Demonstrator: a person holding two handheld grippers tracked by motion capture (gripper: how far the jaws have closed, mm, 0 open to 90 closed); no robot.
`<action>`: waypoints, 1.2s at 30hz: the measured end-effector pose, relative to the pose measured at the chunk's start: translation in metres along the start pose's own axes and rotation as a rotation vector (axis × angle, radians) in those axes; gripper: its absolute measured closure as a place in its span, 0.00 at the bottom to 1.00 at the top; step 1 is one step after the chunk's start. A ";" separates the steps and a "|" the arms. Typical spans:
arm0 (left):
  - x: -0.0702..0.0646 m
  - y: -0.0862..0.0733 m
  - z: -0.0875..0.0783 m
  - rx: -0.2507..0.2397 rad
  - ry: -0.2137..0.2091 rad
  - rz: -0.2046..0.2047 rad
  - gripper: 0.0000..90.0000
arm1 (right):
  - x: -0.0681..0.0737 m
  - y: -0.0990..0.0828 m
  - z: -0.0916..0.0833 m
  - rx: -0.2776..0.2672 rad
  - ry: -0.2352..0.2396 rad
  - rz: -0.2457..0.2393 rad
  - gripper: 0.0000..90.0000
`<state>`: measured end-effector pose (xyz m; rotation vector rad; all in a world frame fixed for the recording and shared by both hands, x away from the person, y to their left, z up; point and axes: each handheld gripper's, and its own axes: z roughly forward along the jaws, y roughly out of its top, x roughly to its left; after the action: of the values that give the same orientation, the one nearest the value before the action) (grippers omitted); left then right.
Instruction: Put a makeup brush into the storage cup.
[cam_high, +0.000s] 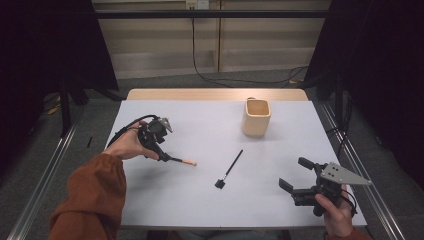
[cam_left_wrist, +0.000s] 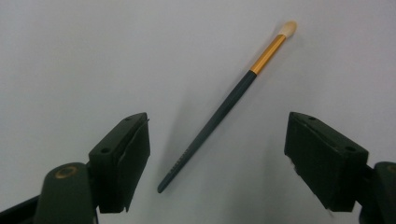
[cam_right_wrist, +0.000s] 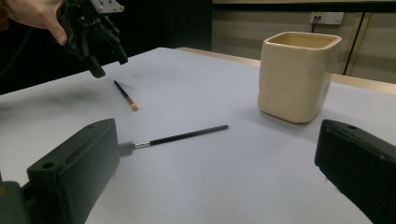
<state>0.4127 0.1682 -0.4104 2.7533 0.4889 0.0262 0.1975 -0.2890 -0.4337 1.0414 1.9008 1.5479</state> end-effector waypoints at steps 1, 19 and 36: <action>0.001 0.001 0.003 0.006 -0.001 -0.026 0.26 | 0.000 0.000 0.000 0.000 0.001 0.001 0.00; 0.001 0.004 0.018 0.084 -0.022 0.057 0.58 | 0.000 0.000 0.001 0.006 0.001 0.001 0.00; -0.002 0.010 0.036 0.156 -0.018 0.126 0.68 | 0.000 0.000 0.001 0.007 0.013 -0.002 0.00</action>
<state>0.4165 0.1467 -0.4412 2.9311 0.3250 -0.0063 0.1981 -0.2881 -0.4342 1.0340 1.9166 1.5518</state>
